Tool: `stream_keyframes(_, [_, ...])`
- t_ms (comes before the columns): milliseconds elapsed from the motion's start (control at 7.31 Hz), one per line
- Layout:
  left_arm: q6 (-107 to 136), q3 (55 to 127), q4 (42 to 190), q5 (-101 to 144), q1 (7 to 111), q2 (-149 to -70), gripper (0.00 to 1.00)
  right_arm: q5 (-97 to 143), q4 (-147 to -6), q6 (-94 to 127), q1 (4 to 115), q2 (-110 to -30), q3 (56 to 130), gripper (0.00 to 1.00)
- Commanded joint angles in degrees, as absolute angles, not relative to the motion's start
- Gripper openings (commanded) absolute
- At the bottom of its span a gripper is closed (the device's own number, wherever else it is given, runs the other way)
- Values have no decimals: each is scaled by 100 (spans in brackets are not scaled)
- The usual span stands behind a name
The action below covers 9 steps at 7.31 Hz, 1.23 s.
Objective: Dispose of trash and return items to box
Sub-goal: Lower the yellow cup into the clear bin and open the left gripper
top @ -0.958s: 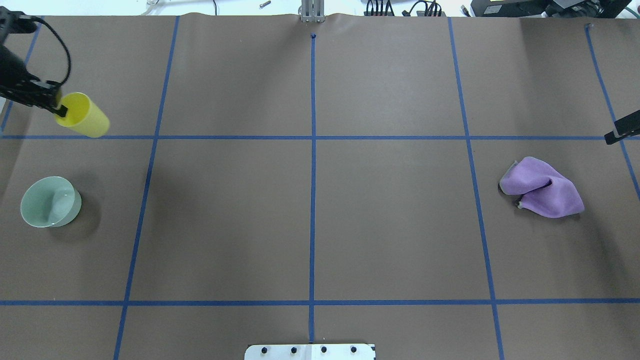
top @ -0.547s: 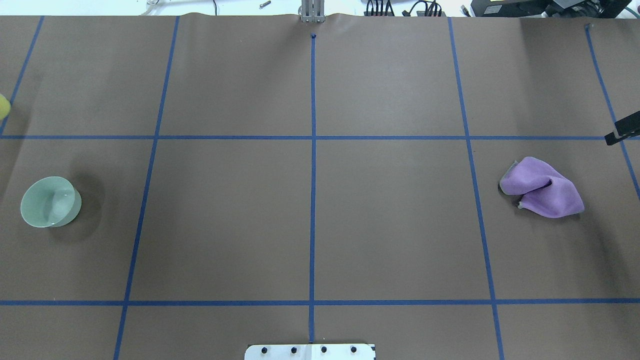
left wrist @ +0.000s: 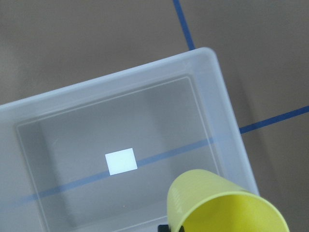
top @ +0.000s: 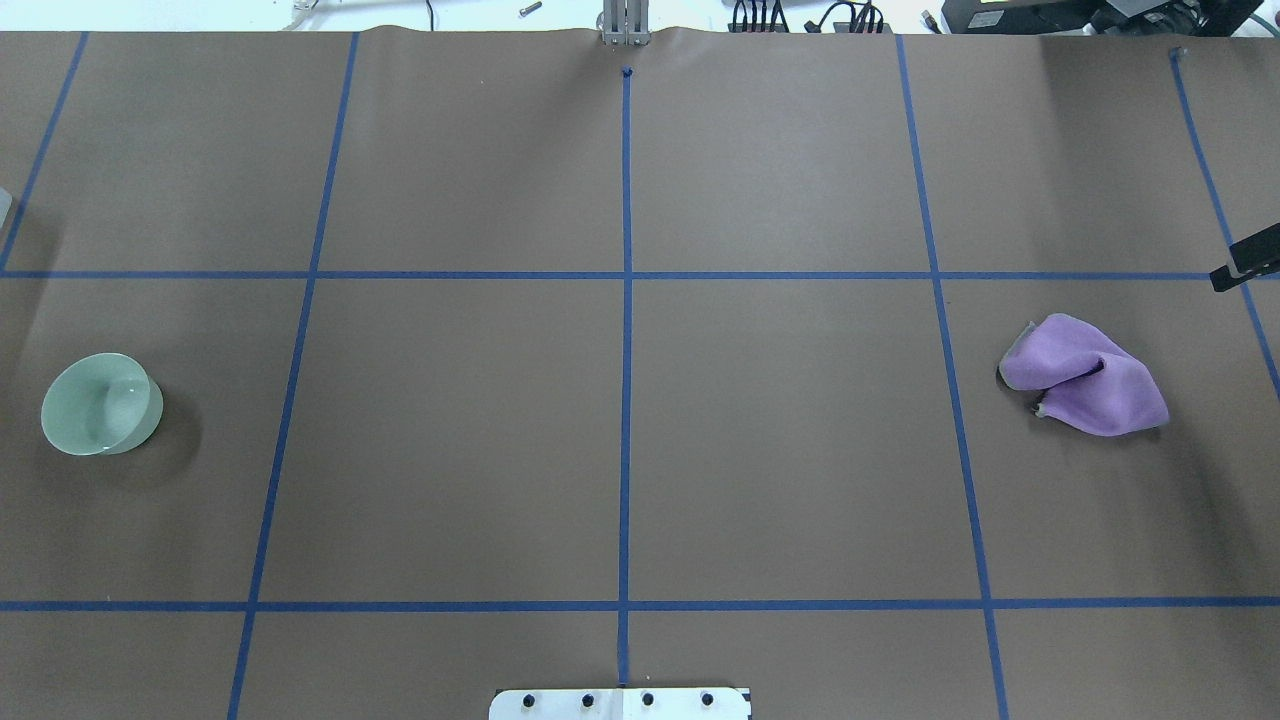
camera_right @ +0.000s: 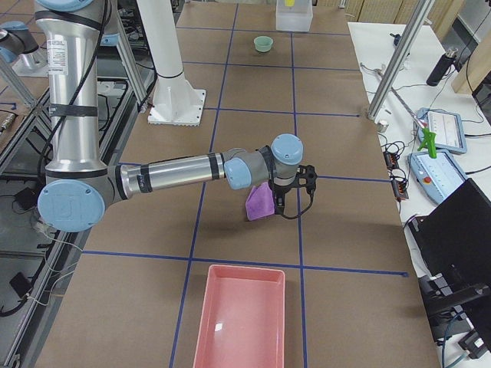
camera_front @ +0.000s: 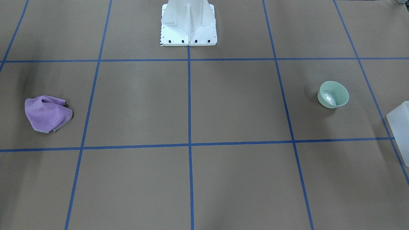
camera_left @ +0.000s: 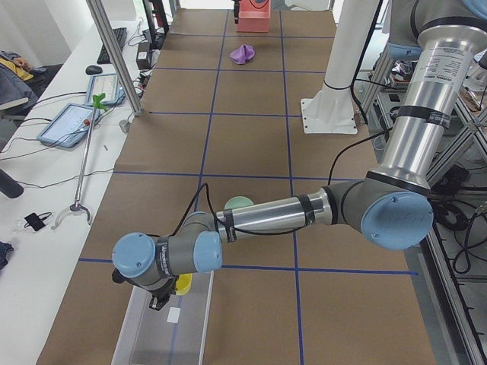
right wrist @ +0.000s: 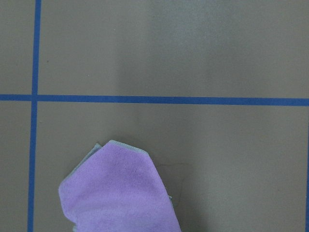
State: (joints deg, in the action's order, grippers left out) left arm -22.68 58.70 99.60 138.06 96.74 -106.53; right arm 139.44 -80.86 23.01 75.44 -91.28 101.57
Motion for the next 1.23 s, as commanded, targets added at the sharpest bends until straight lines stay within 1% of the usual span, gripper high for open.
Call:
stream_keyframes(0, [-1337, 5581, 10949, 13896, 9292, -10556, 0, 13966, -8086, 2311, 7541, -9141, 10169, 100])
stream_keyframes(274, [-916, 5529, 11126, 13869, 8730, -10547, 0, 13966, -8086, 2320, 7541, -9141, 10169, 100])
stream_keyframes(684, [-931, 5396, 11118, 13834, 8543, -10538, 0, 13957, -8086, 2303, 7541, -9141, 10134, 100])
stream_keyframes(821, [-949, 5414, 11092, 13843, 8552, -10555, 54, 13957, -8086, 2311, 7524, -9141, 10116, 100])
stream_keyframes(958, [-967, 5449, 11092, 13843, 8691, -10564, 76, 13957, -8086, 2312, 7515, -9141, 10116, 100])
stream_keyframes(1095, [-1010, 5449, 11083, 13843, 8910, -10564, 84, 13957, -8086, 2312, 7515, -9141, 10108, 100])
